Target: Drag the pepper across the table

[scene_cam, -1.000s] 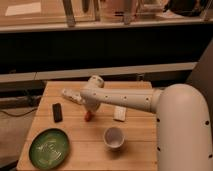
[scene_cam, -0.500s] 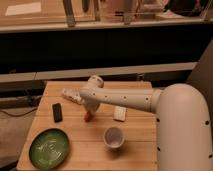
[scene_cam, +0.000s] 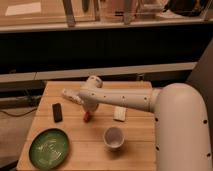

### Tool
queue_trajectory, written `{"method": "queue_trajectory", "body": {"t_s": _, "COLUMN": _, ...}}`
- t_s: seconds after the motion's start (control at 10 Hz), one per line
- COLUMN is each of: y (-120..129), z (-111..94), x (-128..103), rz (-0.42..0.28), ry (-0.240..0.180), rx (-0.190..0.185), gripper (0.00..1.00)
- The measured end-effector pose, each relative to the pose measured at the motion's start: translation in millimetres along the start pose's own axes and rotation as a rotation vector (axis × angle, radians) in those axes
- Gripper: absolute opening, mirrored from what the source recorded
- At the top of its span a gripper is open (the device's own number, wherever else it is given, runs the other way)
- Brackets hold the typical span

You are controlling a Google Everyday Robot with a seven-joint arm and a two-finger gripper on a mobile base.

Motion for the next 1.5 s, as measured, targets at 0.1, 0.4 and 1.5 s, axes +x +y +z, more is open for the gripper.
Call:
{"method": "queue_trajectory", "body": {"t_s": 0.1, "y": 0, "z": 0, "x": 0, "rz": -0.003, "ry": 0.0, "rx": -0.001, "gripper": 0.02}}
{"method": "queue_trajectory", "body": {"t_s": 0.4, "y": -1, "z": 0, "x": -2, "rz": -0.009, "ry": -0.003, "rx": -0.005, "gripper": 0.02}}
{"method": "queue_trajectory", "body": {"t_s": 1.5, "y": -14, "z": 2, "x": -8, "rz": -0.037, "ry": -0.013, "rx": -0.017, "gripper": 0.02}}
